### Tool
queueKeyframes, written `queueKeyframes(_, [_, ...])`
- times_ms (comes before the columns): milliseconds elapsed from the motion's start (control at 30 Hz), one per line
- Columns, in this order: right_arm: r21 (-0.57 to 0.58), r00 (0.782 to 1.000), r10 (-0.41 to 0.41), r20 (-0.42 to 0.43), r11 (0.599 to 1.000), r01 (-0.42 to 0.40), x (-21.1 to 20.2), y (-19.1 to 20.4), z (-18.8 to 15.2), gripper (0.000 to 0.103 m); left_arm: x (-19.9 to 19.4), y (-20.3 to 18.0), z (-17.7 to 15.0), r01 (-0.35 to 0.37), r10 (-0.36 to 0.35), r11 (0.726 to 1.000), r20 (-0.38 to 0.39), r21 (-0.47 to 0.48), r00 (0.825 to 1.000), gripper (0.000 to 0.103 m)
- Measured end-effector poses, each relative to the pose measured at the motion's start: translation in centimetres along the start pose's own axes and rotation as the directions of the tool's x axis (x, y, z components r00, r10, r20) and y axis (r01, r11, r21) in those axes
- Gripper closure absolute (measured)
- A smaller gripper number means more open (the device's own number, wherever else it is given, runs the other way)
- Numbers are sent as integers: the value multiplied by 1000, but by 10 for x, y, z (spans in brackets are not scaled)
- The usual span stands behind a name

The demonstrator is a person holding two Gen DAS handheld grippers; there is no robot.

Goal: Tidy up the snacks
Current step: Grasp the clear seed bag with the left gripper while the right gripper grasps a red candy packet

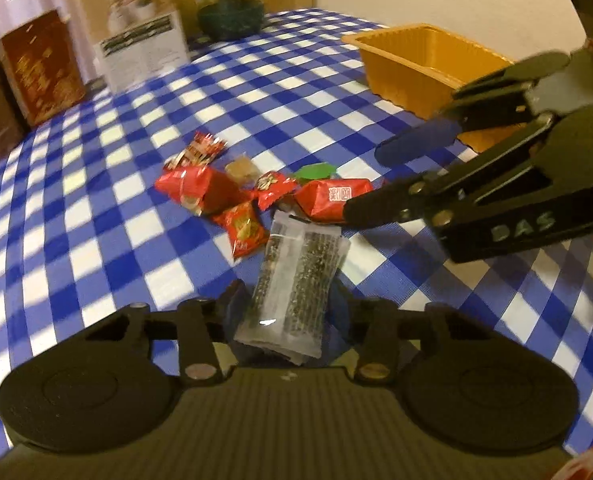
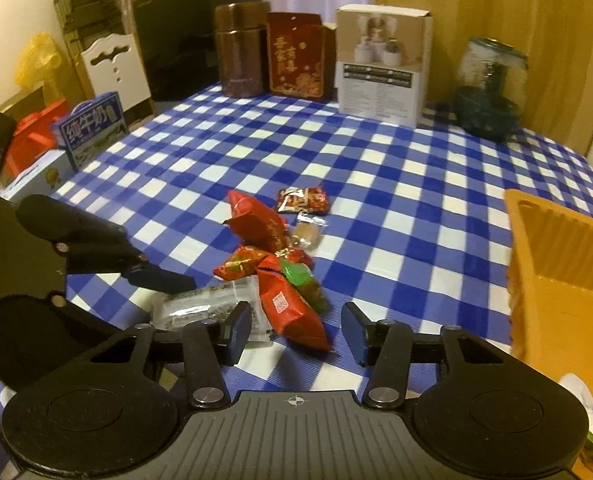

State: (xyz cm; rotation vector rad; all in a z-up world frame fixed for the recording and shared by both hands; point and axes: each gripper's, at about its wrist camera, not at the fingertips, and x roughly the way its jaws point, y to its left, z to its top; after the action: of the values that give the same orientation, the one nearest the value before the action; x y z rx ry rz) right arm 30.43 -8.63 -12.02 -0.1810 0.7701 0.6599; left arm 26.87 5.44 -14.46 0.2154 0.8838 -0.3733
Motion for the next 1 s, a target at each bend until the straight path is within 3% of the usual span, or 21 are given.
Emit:
queueKeyframes(167, [-45, 1000, 0, -22, 999, -1, 11, 6, -2, 62, -14, 0, -13, -20, 17, 991, -20, -133, 1000, 65])
queueKeyframes(567, [-236, 999, -18, -42, 972, 8, 27, 31, -16, 63, -23, -9, -27, -52, 51, 987, -13, -155, 999, 62])
queueKeyframes(767, [-176, 1000, -1, -31, 984, -4, 32, 26, -11, 66, -21, -11, -27, -77, 76, 987, -6, -140, 997, 56])
queueKeyframes(833, [-121, 999, 17, -27, 992, -20, 28, 22, -8, 72, -21, -10, -27, -76, 76, 986, -3, -147, 997, 56])
queueKeyframes(1000, [87, 996, 76, -37, 994, -72, 11, 3, -9, 74, -23, -10, -28, -77, 78, 984, 3, -161, 997, 56])
